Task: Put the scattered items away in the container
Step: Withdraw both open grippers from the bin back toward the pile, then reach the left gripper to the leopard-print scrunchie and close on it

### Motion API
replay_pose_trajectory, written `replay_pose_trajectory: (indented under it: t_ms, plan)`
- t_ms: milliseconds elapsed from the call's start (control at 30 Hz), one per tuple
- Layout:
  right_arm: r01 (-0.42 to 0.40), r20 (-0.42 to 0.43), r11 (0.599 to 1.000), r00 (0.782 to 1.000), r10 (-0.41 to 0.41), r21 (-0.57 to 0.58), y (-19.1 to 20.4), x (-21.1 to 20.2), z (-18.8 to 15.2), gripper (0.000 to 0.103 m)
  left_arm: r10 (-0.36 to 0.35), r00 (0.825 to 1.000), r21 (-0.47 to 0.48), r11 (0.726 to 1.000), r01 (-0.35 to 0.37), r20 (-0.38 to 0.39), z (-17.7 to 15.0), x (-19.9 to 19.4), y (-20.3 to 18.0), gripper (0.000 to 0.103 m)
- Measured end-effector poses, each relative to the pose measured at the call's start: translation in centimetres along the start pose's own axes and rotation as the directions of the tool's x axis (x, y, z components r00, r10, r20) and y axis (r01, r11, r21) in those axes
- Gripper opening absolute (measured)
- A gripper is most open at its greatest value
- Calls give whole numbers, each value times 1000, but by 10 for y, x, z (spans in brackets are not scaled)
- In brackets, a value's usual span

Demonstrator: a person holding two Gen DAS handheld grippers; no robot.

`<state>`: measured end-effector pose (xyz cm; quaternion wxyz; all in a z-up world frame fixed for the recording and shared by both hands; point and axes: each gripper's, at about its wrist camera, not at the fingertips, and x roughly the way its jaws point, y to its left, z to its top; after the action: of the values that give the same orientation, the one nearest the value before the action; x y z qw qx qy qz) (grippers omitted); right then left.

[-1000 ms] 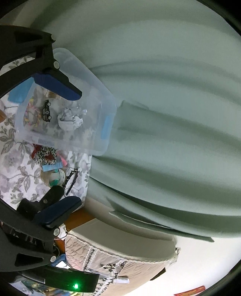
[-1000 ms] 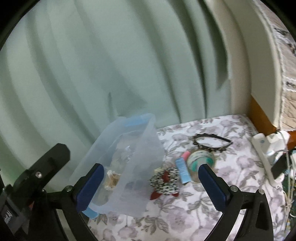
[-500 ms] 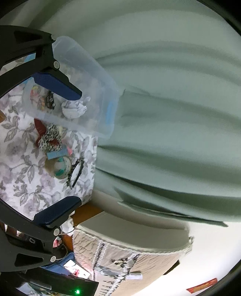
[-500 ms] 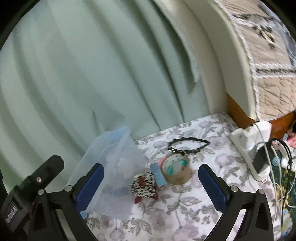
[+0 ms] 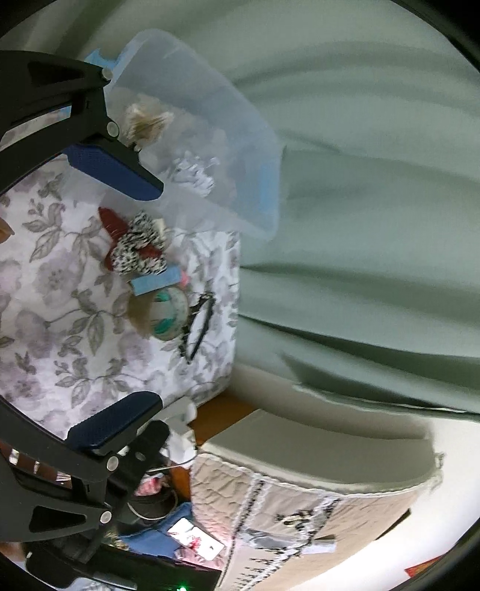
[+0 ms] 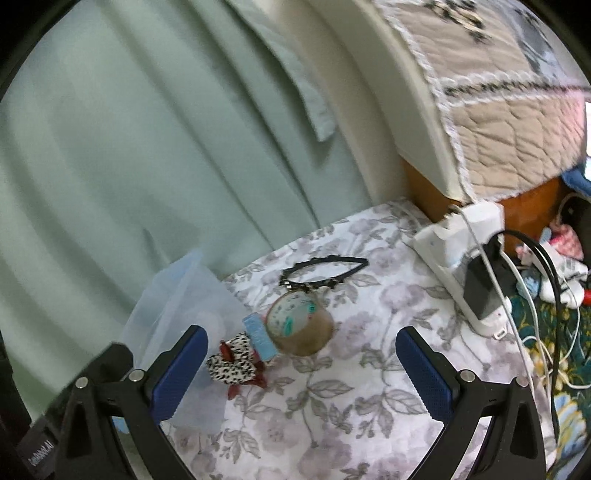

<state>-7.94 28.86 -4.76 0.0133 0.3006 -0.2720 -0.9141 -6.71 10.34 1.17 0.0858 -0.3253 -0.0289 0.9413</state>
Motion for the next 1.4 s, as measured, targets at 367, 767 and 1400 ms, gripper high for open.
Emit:
replay_pose_trajectory:
  t_ms: [367, 767, 1400]
  plan:
    - [9, -14, 1000, 1000, -9, 10, -19, 19, -5, 103, -48, 994, 29, 998, 51, -96, -19, 36, -8, 103]
    - [-20, -128, 1000, 992, 21, 12, -32, 56, -12, 103, 45, 988, 65, 997, -36, -147, -32, 71, -5, 103]
    - [-115, -192, 990, 973, 128, 79, -41, 107, -25, 84, 157, 961, -21, 986, -166, -227, -41, 122, 19, 58]
